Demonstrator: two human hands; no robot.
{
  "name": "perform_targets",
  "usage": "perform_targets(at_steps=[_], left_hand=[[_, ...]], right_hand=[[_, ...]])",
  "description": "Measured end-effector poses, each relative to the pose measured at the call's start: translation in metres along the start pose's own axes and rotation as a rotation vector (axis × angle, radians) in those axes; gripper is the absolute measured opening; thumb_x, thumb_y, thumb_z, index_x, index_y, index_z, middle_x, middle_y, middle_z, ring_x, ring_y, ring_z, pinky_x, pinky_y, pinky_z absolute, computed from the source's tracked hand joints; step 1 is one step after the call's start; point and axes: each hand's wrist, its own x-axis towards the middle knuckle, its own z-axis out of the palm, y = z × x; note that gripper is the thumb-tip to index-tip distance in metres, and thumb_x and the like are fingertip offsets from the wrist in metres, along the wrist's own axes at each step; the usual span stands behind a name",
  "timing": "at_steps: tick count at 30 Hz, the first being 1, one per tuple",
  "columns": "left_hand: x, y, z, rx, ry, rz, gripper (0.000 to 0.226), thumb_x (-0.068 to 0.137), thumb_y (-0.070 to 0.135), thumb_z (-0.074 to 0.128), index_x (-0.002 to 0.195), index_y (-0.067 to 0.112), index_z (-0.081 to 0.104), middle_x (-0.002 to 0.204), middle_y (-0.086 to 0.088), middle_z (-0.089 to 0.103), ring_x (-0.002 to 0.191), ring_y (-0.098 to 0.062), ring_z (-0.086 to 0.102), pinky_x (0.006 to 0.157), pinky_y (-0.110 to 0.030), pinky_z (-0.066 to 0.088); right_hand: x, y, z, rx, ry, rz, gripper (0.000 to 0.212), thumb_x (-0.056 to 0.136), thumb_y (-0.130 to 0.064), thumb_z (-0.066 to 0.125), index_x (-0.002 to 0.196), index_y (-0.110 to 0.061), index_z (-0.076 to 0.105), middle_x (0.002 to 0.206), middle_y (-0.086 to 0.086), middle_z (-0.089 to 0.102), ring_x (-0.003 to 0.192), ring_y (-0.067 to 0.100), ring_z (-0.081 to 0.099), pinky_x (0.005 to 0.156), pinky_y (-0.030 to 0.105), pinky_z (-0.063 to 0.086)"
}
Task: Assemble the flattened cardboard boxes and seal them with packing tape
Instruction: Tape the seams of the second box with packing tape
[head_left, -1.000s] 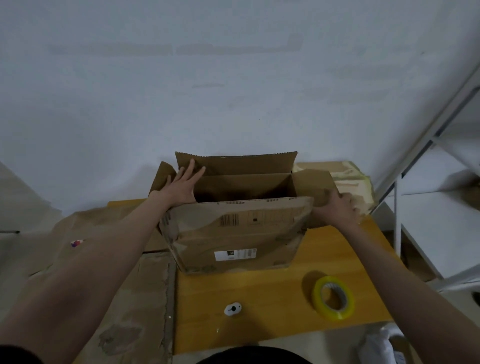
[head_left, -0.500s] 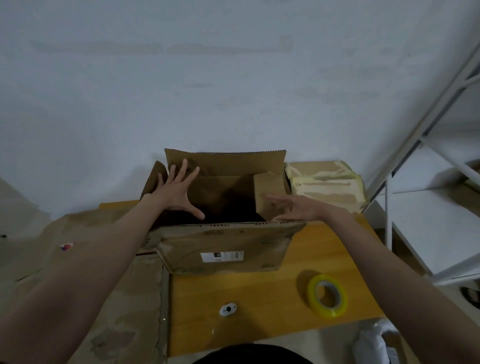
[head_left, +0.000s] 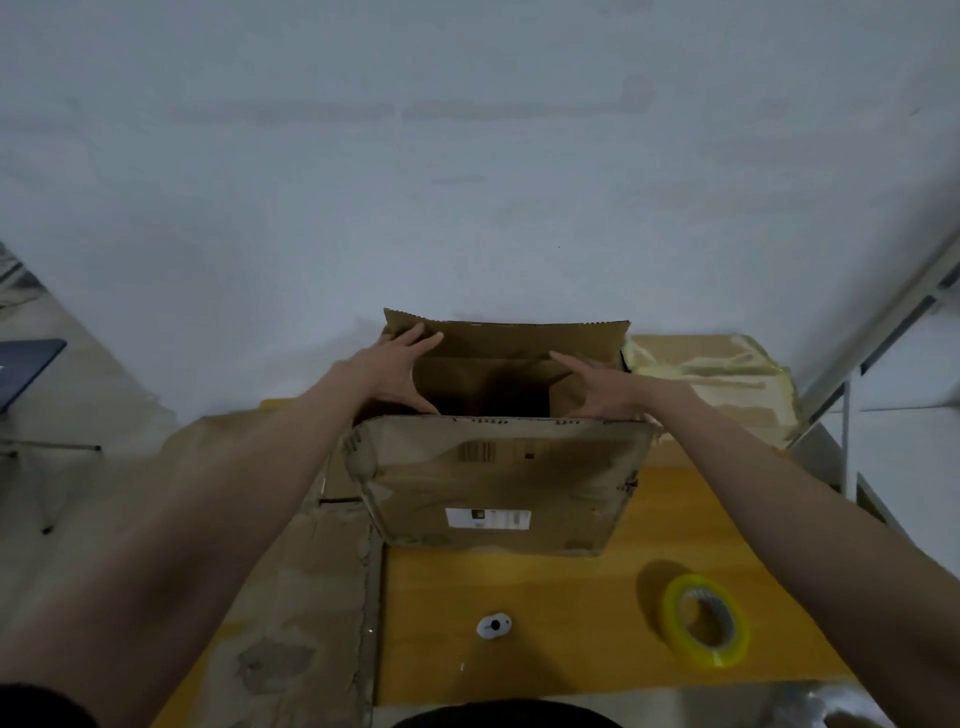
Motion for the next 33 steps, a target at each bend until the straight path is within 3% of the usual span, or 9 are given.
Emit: perform_targets(at_steps=[2,6,9,12,16,20,28,31,33], left_hand=[[0.005,0.005,0.003,-0.012,-0.007,0.025,0.127,0.061,0.082,0.069,0.155,0.044,-0.008,0.165,0.007,-0.016,0.152,-0.036,0.000,0.120,-0.059,0.018],[0.003,0.031,0.007,0.012,0.003,0.125,0.111,0.076,0.068,0.069,0.158,0.037,0.000,0.166,0.002,-0.012,0.152,-0.032,0.002,0.123,-0.051,0.010],[-0.003,0.044,0.011,-0.107,0.009,0.116,0.107,0.071,0.079,0.062,0.157,0.039,0.014,0.167,0.006,-0.003,0.152,-0.027,0.012,0.120,-0.046,0.017],[-0.012,0.046,0.010,-0.389,-0.110,0.030,0.104,0.069,0.090,0.048,0.155,0.037,0.025,0.167,0.004,0.004,0.150,-0.026,0.021,0.121,-0.044,0.021],[-0.024,0.041,-0.001,-0.418,-0.348,-0.041,0.099,0.078,0.088,0.038,0.155,0.027,0.028,0.163,0.001,0.023,0.149,-0.023,0.023,0.120,-0.043,0.017],[-0.020,0.032,-0.009,-0.237,-0.431,0.022,0.133,0.044,0.104,0.044,0.154,0.031,0.029,0.161,0.002,0.029,0.147,-0.025,0.027,0.121,-0.048,0.021],[-0.009,0.033,0.020,-0.011,-0.069,-0.143,0.079,0.085,0.062,0.064,0.142,0.012,0.041,0.139,-0.010,0.052,0.122,-0.029,0.052,0.097,-0.041,0.045],[-0.022,0.045,0.037,0.317,0.380,0.002,0.094,0.075,0.053,0.080,0.140,0.014,0.025,0.147,-0.010,0.035,0.135,-0.029,0.038,0.111,-0.040,0.037],[-0.021,0.048,0.044,0.432,0.439,0.049,0.122,0.066,0.060,0.081,0.154,0.015,0.008,0.162,-0.015,0.006,0.151,-0.034,0.006,0.122,-0.049,0.018]], right_hand=[[0.013,-0.006,-0.003,-0.031,0.032,0.004,0.111,0.084,-0.042,0.076,0.155,-0.046,-0.010,0.163,-0.001,-0.025,0.139,0.028,0.043,0.107,0.041,0.041],[0.032,-0.015,0.003,-0.108,0.091,0.017,0.120,0.075,-0.058,0.077,0.155,-0.043,-0.011,0.160,-0.001,-0.032,0.151,0.040,0.012,0.119,0.057,0.023],[0.035,-0.015,0.012,-0.072,0.152,0.052,0.125,0.068,-0.068,0.076,0.156,-0.042,-0.009,0.160,-0.004,-0.032,0.151,0.035,-0.013,0.119,0.064,0.013],[0.035,-0.010,0.015,-0.034,0.265,0.053,0.113,0.075,-0.072,0.067,0.156,-0.041,-0.005,0.162,-0.006,-0.029,0.152,0.032,-0.013,0.118,0.065,0.010],[0.036,-0.004,0.007,-0.132,0.497,0.077,0.091,0.090,-0.064,0.054,0.158,-0.034,0.002,0.165,-0.002,-0.020,0.152,0.034,-0.011,0.119,0.063,0.004],[0.037,-0.004,-0.002,-0.177,0.536,0.107,0.079,0.097,-0.058,0.046,0.159,-0.030,0.005,0.167,0.003,-0.001,0.152,0.034,-0.011,0.120,0.060,-0.002],[0.035,-0.012,-0.001,-0.203,0.522,0.143,0.057,0.101,-0.057,0.032,0.152,-0.030,0.033,0.157,0.005,0.036,0.149,0.032,0.018,0.119,0.061,0.008],[0.033,-0.015,0.001,-0.253,0.504,0.175,0.059,0.099,-0.063,0.027,0.147,-0.031,0.041,0.151,0.006,0.044,0.143,0.034,0.030,0.116,0.061,0.013],[0.030,-0.021,0.008,-0.371,0.467,0.190,0.067,0.097,-0.069,0.017,0.139,-0.030,0.053,0.135,0.008,0.059,0.130,0.034,0.048,0.114,0.061,0.019]])
